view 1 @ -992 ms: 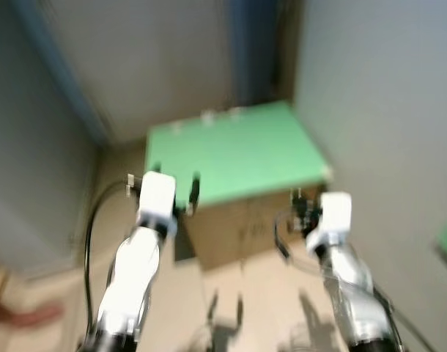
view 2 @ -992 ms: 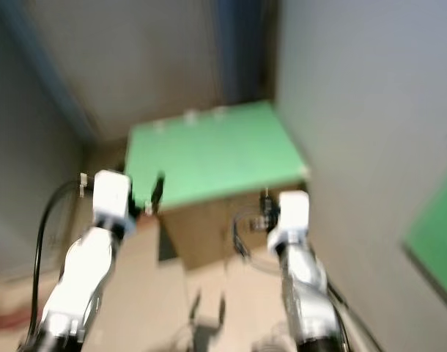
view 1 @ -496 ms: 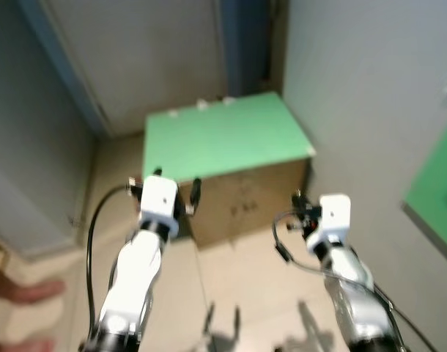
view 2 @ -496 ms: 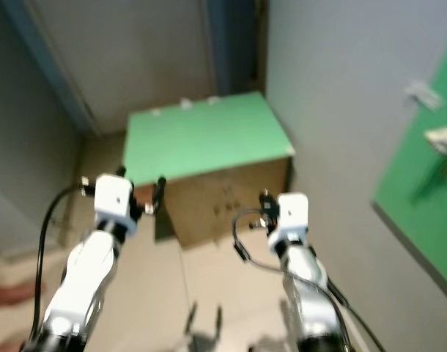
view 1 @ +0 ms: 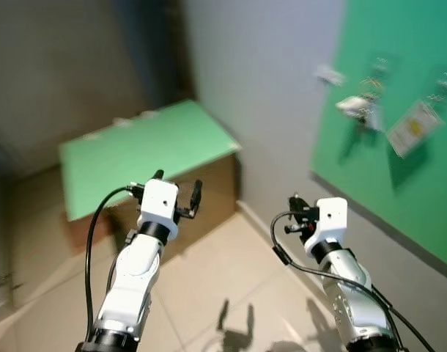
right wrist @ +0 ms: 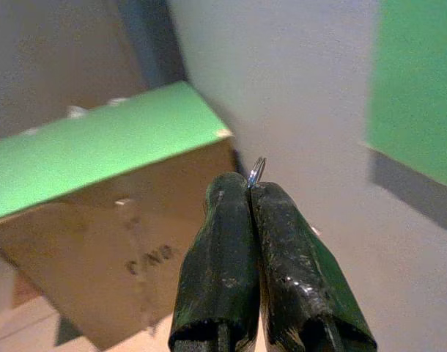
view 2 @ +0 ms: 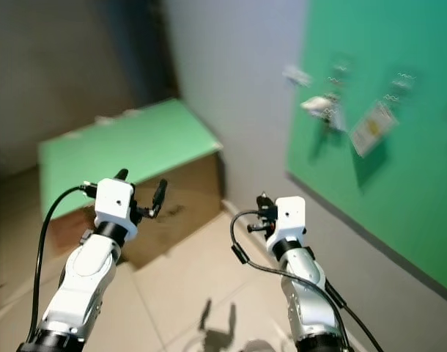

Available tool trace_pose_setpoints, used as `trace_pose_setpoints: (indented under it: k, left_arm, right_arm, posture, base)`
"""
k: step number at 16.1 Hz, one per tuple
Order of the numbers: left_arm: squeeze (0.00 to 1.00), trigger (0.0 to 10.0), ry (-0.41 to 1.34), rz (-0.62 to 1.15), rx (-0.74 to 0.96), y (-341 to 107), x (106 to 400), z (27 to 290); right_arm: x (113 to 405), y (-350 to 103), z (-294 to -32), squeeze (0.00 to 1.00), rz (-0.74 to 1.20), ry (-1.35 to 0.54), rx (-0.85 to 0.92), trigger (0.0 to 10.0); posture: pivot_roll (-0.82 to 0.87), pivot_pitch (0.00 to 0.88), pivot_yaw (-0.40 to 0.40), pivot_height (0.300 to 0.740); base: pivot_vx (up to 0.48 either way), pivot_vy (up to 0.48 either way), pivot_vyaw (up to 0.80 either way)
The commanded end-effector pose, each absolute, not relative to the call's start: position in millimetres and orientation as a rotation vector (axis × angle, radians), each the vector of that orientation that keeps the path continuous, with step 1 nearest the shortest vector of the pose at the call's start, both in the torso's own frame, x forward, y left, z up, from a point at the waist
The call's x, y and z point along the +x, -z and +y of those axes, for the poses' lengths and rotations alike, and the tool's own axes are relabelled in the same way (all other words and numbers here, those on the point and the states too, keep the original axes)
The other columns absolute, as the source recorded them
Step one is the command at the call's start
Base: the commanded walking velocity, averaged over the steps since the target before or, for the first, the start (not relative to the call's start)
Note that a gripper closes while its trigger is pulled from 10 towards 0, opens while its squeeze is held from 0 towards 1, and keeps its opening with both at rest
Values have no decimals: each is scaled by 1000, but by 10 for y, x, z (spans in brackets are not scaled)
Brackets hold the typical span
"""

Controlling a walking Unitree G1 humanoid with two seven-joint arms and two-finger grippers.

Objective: Hang keys on a hook

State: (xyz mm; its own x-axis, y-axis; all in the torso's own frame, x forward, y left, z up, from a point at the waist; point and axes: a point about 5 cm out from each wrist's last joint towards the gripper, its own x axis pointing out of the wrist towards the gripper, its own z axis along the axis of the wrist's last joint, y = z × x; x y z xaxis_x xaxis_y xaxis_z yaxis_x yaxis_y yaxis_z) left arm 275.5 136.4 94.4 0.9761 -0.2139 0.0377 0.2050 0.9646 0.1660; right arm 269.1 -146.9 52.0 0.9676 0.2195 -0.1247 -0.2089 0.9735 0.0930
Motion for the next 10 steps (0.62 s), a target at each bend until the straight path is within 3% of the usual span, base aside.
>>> trace_pose_setpoints:
  k: [1,10]
  left_arm:
    - [0,10000,208,-49,172,-941,2763,1418]
    - [0,10000,250,-29,179,-920,2766,1401]
  right_arm:
    - [2705,-528,-1393,0,136,-241,86,0]
    - [2712,-518,-1406,0,141,-232,91,0]
  posture:
    - [-190,0,122,740]
    - [-192,13,125,740]
  base:
    - [0,0,-788]
    - [0,0,-788]
